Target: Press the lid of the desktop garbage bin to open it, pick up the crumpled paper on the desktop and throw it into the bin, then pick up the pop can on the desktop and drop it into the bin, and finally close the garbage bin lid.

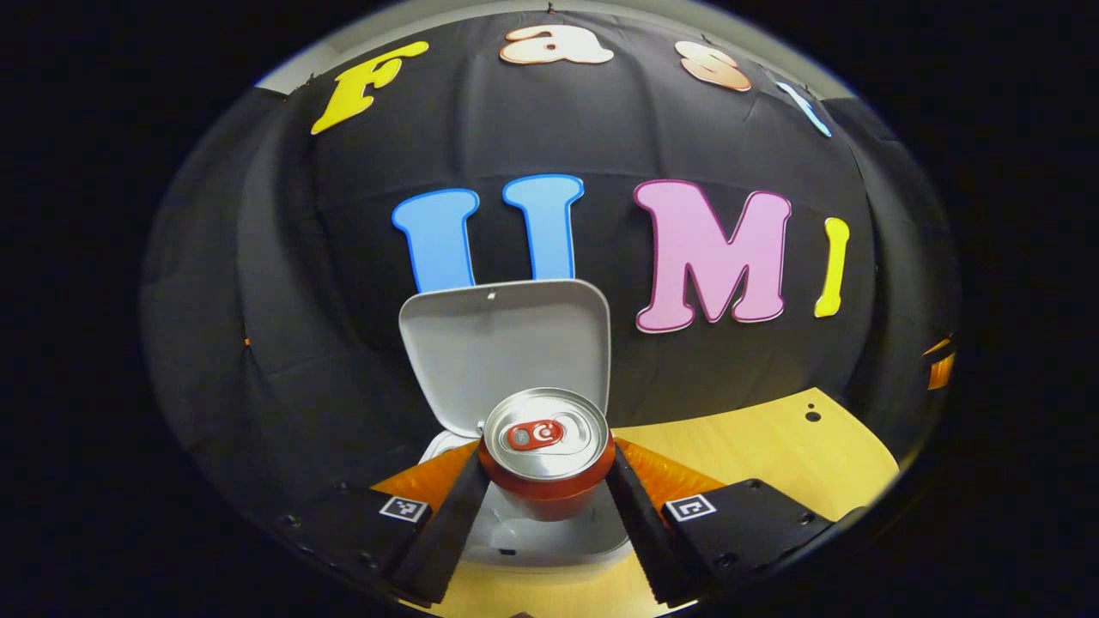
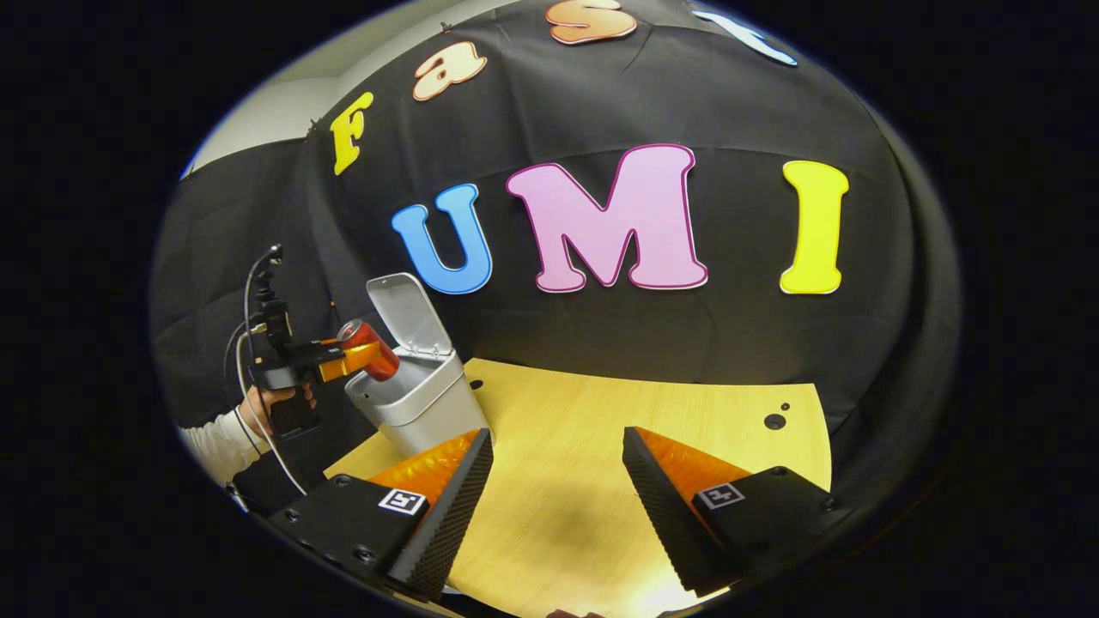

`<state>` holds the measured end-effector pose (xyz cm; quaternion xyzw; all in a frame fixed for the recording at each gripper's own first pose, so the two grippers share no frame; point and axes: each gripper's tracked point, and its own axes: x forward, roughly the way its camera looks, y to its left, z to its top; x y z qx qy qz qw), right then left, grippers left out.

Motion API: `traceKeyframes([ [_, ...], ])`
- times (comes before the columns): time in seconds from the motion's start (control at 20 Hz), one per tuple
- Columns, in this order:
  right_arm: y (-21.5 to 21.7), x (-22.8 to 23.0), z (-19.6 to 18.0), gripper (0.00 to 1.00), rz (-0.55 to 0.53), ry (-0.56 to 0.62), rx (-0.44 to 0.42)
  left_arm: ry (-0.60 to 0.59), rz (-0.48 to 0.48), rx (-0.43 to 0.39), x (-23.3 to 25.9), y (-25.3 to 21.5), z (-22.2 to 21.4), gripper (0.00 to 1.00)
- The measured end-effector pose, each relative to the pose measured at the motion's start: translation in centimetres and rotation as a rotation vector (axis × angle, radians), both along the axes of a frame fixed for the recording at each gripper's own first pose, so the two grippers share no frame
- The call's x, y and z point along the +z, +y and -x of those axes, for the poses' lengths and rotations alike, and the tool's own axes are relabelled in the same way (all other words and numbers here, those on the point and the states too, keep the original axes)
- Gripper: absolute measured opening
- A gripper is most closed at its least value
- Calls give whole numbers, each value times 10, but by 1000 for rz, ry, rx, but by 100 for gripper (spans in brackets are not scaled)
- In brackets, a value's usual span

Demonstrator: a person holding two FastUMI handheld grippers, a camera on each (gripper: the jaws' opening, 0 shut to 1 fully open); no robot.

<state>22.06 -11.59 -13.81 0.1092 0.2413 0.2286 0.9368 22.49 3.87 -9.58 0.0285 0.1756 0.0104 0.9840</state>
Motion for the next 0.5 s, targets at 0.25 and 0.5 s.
traceKeyframes([
  [0.25,0,-2,4,98,6,13,17,31,1,19,-11,10,0,86],
  [0.5,-4,-7,4,98,8,22,1,-36,76,36,28,12,-12,94],
])
